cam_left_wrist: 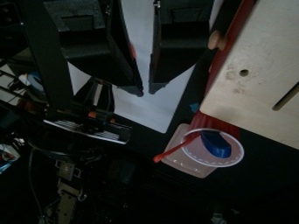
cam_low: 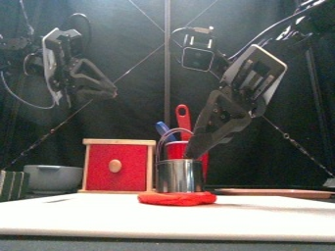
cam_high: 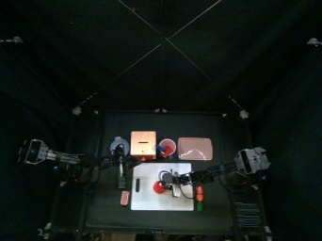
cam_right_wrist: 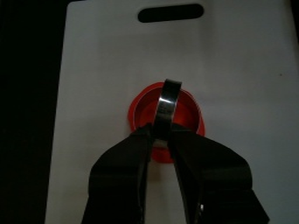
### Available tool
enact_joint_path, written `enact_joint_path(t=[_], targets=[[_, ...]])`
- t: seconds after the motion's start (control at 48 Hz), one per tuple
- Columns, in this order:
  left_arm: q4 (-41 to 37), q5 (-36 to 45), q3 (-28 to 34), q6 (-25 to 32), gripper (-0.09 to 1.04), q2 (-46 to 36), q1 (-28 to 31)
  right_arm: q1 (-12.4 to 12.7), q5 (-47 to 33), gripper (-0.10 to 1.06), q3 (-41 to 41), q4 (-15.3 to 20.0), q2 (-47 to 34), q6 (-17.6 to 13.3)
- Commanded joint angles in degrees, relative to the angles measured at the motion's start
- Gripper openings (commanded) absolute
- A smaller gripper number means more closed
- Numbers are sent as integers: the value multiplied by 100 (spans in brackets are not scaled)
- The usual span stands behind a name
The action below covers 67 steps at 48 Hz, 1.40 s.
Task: Get the cutter from the drawer then cut the dough then place the extra dough in the bowl
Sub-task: Cut the dough
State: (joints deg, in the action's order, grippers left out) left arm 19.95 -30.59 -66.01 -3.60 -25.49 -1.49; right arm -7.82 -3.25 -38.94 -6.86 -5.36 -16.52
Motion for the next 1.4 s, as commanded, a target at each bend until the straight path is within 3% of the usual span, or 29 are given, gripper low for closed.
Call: enact_joint_path(t=[0.021,0.333,0.979,1.396], targets=[[-18,-44,62,9,59,-26,-9,26,-9,74,53,0,158,0],[-18,-35,62,9,59,-26,-9,-9,105,84,26,-9,246,62],[-360,-18,26,53,59,-26,-9,-53,149,84,-448,9,1274,-18],[-1028,-527,-9,53,59,-26,35,-97,-1811,84,-1468,1283,2689,-18]])
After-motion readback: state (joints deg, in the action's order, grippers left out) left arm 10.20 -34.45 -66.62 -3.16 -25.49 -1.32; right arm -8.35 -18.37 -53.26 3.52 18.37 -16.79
